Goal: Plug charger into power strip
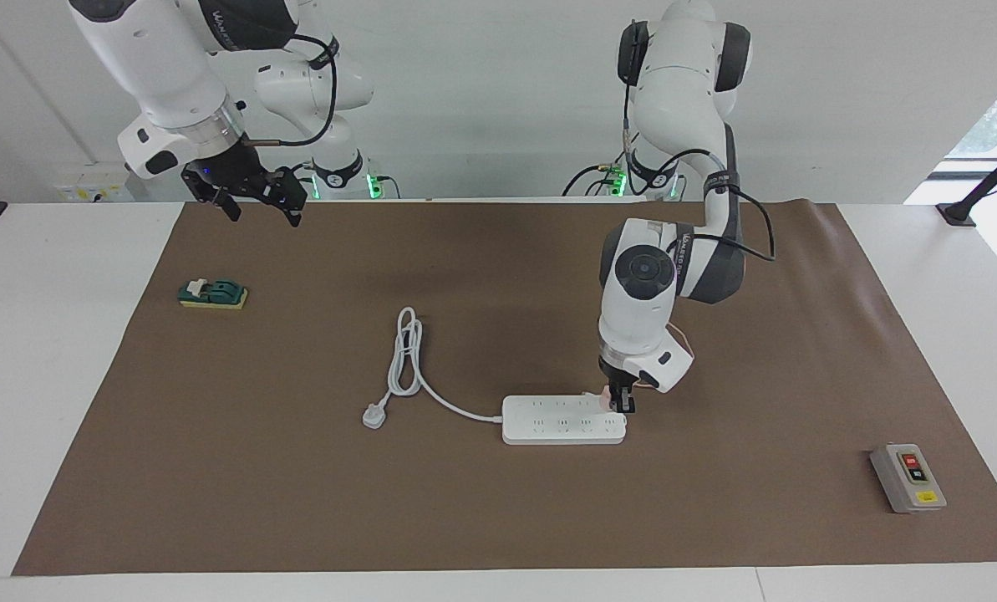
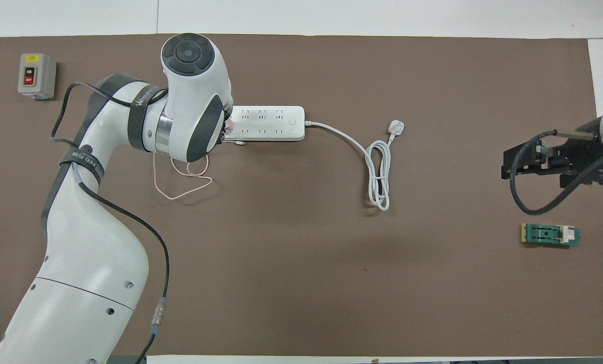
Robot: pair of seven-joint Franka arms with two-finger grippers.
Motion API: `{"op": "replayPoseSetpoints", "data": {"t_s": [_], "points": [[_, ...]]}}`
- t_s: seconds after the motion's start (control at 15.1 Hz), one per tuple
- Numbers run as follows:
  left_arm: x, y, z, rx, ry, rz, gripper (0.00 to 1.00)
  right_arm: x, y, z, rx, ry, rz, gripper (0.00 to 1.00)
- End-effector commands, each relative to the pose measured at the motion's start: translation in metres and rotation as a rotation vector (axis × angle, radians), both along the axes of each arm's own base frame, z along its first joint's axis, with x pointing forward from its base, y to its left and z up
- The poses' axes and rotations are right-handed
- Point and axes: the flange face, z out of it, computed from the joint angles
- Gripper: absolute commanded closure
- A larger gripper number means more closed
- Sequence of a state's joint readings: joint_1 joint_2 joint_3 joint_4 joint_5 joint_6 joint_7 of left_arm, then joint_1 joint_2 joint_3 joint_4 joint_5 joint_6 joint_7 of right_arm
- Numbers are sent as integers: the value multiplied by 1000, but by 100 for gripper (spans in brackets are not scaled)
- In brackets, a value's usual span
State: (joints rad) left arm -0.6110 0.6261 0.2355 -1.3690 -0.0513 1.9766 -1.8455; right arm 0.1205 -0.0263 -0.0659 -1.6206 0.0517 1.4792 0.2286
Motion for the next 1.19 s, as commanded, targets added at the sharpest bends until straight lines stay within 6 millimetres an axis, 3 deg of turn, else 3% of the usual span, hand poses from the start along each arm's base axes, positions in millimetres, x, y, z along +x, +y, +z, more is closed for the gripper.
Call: {"op": "replayPoseSetpoints", "data": {"t_s": [0.0,1.13], "points": [[-8,0,-10,21,-8,2,100,-4,-6,3,-11,6,15,0],[-17,2,-20,20,-2,-2,100,-4,-5,3,-11,6,17,0]]}}
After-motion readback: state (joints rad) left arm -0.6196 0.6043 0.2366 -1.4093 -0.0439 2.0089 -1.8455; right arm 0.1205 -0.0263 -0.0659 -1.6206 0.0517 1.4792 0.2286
